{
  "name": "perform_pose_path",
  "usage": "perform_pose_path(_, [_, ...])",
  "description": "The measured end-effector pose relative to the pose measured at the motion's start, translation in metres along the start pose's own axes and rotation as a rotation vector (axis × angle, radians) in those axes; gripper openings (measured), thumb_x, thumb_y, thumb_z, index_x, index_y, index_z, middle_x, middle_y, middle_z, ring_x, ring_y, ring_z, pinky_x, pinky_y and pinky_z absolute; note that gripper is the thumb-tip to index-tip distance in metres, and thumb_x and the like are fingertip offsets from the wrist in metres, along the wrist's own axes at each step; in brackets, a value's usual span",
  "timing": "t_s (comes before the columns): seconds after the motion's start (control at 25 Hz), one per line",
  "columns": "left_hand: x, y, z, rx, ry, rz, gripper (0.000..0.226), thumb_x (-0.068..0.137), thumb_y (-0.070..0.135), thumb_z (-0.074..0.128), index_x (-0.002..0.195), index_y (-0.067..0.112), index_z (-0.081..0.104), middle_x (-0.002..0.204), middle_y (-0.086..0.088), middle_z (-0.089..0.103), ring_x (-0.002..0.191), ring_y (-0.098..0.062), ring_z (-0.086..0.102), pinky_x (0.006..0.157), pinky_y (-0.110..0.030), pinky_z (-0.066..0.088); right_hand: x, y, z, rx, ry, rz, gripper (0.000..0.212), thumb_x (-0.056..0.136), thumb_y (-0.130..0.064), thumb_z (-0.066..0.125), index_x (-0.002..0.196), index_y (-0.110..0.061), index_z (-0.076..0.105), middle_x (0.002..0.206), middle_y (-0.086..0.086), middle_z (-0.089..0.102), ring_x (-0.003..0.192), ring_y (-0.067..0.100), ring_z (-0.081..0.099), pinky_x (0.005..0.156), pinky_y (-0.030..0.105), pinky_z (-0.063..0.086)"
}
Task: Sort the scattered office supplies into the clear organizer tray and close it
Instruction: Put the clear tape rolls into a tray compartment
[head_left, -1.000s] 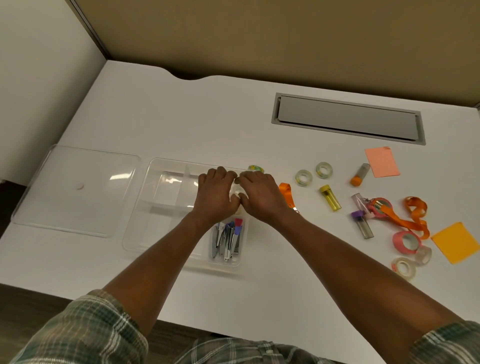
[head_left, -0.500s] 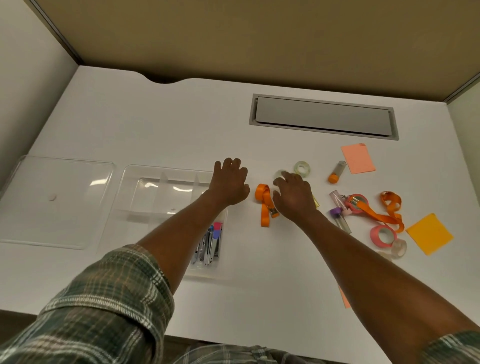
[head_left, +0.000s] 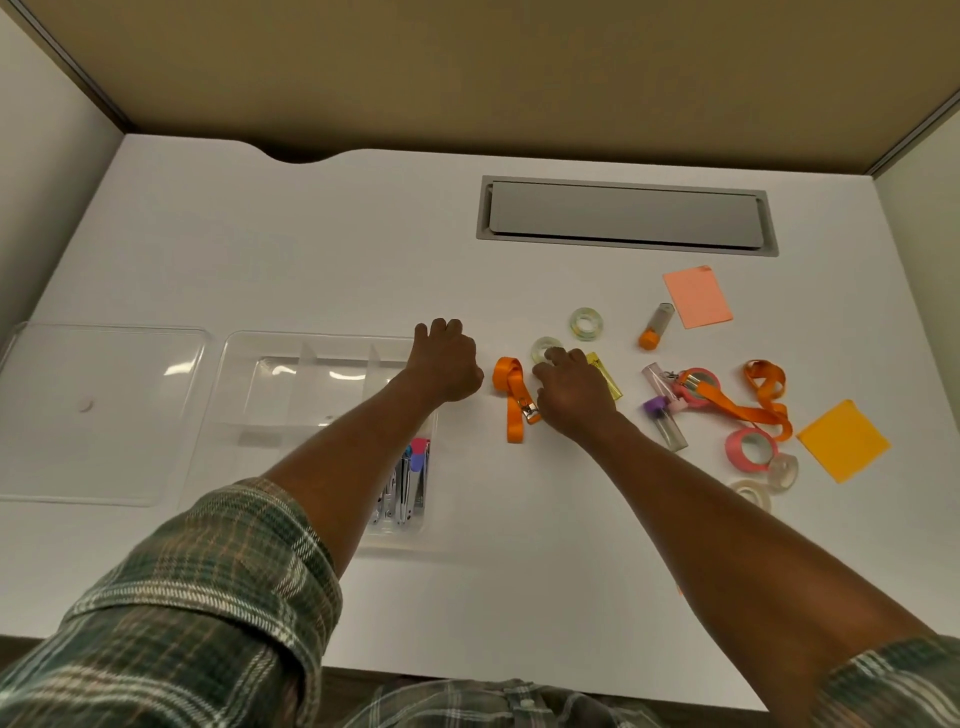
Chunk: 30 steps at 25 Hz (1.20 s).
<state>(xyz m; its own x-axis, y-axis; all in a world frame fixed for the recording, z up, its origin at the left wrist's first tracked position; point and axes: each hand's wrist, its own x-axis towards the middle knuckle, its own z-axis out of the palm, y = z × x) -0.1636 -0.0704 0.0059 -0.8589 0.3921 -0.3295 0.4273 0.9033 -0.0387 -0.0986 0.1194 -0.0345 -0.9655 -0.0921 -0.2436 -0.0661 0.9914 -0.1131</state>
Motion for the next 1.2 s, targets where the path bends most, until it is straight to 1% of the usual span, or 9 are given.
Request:
perform_pose_path(0.12, [-0.003, -0.002, -0.003, -0.005, -0.014, 0.012, 0.04, 0.094, 0.032, 0.047, 0.118, 0.003, 0.06, 0.126, -0.017, 0.053, 0.118, -0.032, 0.048, 0.1, -0.044, 0.035, -0.003, -0.001, 0.002, 0.045, -0.017, 0.015, 0.033, 0.092, -0.014, 0.051, 0.123, -0.01, 0.061, 0.139, 0.014, 0.05, 0.114, 0.034, 0.051, 0.088, 0.043, 0.049])
perform_pose_path(0.28, [-0.006, -0.005, -0.008, -0.052, 0.02, 0.057, 0.029, 0.093, 0.018, 0.048, 0.111, 0.0, 0.061, 0.118, -0.018, 0.054, 0.109, -0.032, 0.05, 0.092, -0.04, 0.039, -0.008, -0.002, 0.0, 0.12, -0.002, 0.018, 0.032, 0.093, -0.011, 0.052, 0.123, -0.011, 0.063, 0.135, 0.013, 0.052, 0.11, 0.031, 0.054, 0.087, 0.04, 0.05])
perform_pose_path(0.44, [-0.01, -0.007, -0.013, -0.141, 0.102, 0.094, 0.025, 0.088, -0.002, 0.049, 0.108, -0.003, 0.063, 0.112, -0.019, 0.055, 0.102, -0.031, 0.051, 0.084, -0.035, 0.042, -0.016, -0.007, -0.005, 0.277, 0.107, 0.083, 0.03, 0.091, -0.008, 0.056, 0.119, -0.014, 0.064, 0.13, 0.009, 0.057, 0.108, 0.028, 0.055, 0.083, 0.036, 0.047])
perform_pose_path(0.64, [-0.014, -0.01, -0.01, -0.263, 0.19, 0.105, 0.026, 0.086, -0.01, 0.048, 0.106, -0.006, 0.065, 0.11, -0.022, 0.056, 0.099, -0.033, 0.052, 0.085, -0.038, 0.047, -0.025, -0.022, -0.023, 0.37, 0.258, 0.133, 0.024, 0.089, -0.011, 0.061, 0.112, -0.015, 0.064, 0.122, 0.007, 0.06, 0.105, 0.026, 0.057, 0.08, 0.03, 0.043])
perform_pose_path(0.72, [-0.015, -0.008, -0.01, -0.329, 0.221, 0.121, 0.027, 0.087, -0.009, 0.05, 0.108, -0.004, 0.066, 0.11, -0.021, 0.057, 0.1, -0.033, 0.053, 0.086, -0.039, 0.048, -0.028, -0.029, -0.027, 0.408, 0.295, 0.145, 0.022, 0.089, -0.012, 0.062, 0.111, -0.016, 0.064, 0.119, 0.006, 0.062, 0.104, 0.025, 0.058, 0.08, 0.028, 0.042])
perform_pose_path(0.8, [-0.016, -0.004, -0.014, -0.422, 0.267, 0.115, 0.024, 0.09, -0.004, 0.055, 0.11, 0.0, 0.068, 0.111, -0.017, 0.058, 0.1, -0.03, 0.057, 0.084, -0.032, 0.048, -0.029, -0.035, -0.031, 0.445, 0.333, 0.155, 0.02, 0.089, -0.014, 0.064, 0.109, -0.018, 0.063, 0.115, 0.005, 0.064, 0.102, 0.022, 0.061, 0.081, 0.029, 0.047])
perform_pose_path(0.88, [-0.017, -0.002, -0.02, -0.524, 0.323, 0.09, 0.019, 0.092, 0.002, 0.059, 0.108, 0.002, 0.069, 0.111, -0.015, 0.059, 0.095, -0.026, 0.06, 0.08, -0.027, 0.046, -0.03, -0.04, -0.035, 0.495, 0.374, 0.157, 0.02, 0.088, -0.015, 0.067, 0.107, -0.019, 0.062, 0.109, 0.003, 0.065, 0.097, 0.019, 0.061, 0.075, 0.027, 0.048])
perform_pose_path(1.04, [-0.024, -0.009, -0.036, -0.683, 0.456, 0.044, 0.011, 0.091, 0.001, 0.058, 0.095, 0.005, 0.067, 0.099, -0.013, 0.061, 0.081, -0.023, 0.062, 0.072, -0.032, 0.054, -0.025, -0.057, -0.047, 0.649, 0.426, 0.192, 0.02, 0.087, -0.015, 0.066, 0.101, -0.023, 0.054, 0.096, -0.005, 0.061, 0.083, 0.013, 0.058, 0.065, 0.028, 0.046])
perform_pose_path(1.2, [-0.042, -0.037, -0.044, -0.754, 0.475, -0.027, 0.013, 0.088, -0.002, 0.054, 0.092, 0.008, 0.062, 0.095, -0.009, 0.061, 0.081, -0.02, 0.057, 0.066, -0.024, 0.045, -0.015, -0.09, -0.059, 0.78, 0.381, 0.182, 0.023, 0.092, -0.025, 0.062, 0.112, -0.026, 0.05, 0.094, -0.006, 0.063, 0.073, 0.017, 0.063, 0.063, 0.032, 0.052])
